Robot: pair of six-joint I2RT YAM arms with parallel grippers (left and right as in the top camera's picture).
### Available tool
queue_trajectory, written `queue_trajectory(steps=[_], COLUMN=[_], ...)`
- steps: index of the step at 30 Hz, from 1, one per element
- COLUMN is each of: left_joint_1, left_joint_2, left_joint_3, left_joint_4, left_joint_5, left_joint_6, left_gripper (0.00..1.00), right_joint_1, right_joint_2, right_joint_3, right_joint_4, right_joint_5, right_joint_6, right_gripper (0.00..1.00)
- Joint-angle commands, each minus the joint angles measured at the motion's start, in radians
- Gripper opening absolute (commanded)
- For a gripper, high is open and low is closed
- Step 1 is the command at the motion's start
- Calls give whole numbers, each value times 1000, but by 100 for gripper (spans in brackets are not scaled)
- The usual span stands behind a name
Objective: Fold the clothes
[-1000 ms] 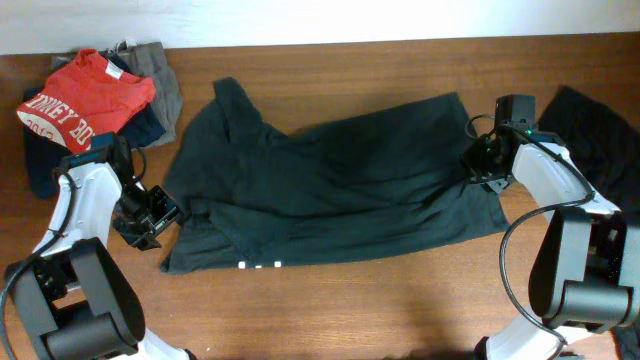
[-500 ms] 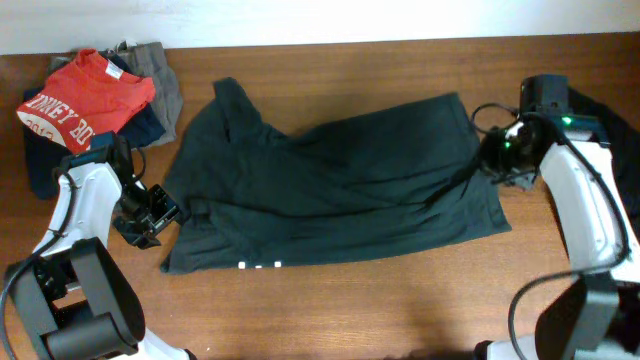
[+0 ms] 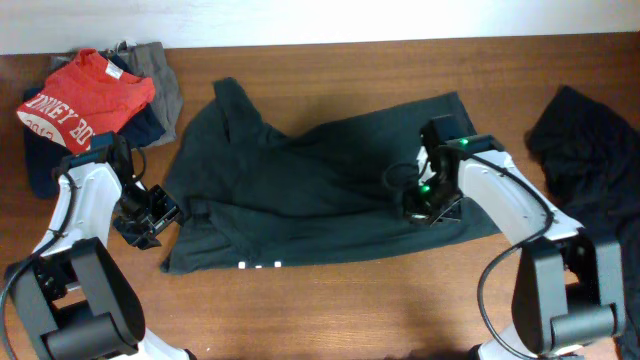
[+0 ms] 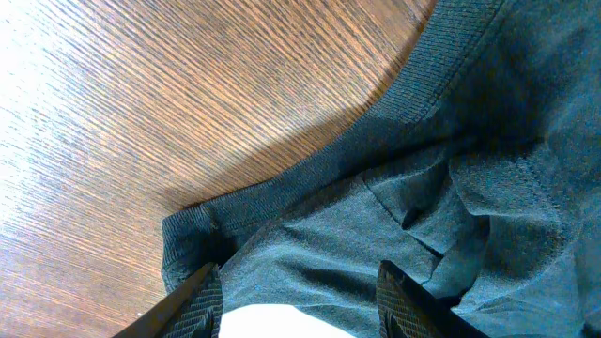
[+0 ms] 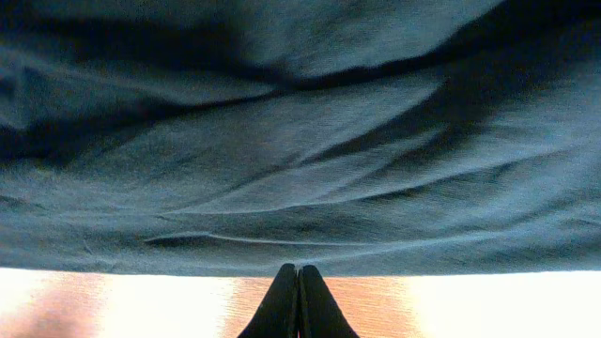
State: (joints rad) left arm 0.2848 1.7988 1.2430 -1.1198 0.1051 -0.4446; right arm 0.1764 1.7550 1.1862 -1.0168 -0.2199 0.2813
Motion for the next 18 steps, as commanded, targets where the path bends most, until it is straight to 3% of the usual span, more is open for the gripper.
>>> queue_trajectory(steps=[1, 9, 18], left_joint_1=[3, 3, 3], left_joint_2=[-20, -20, -20], left_joint_3=[17, 17, 17], left_joint_4=[-4, -4, -6], left_joint_5=[11, 11, 11], left_joint_6=[17, 17, 17], left_gripper=[53, 53, 53], right_joint_1=[26, 26, 26], right_joint_2=[50, 167, 171], right_joint_3=[-5, -5, -5], right_joint_4=[1, 61, 58], right_joint_5=[14, 13, 12], right_joint_6=[15, 15, 34], right_gripper=[4, 4, 4])
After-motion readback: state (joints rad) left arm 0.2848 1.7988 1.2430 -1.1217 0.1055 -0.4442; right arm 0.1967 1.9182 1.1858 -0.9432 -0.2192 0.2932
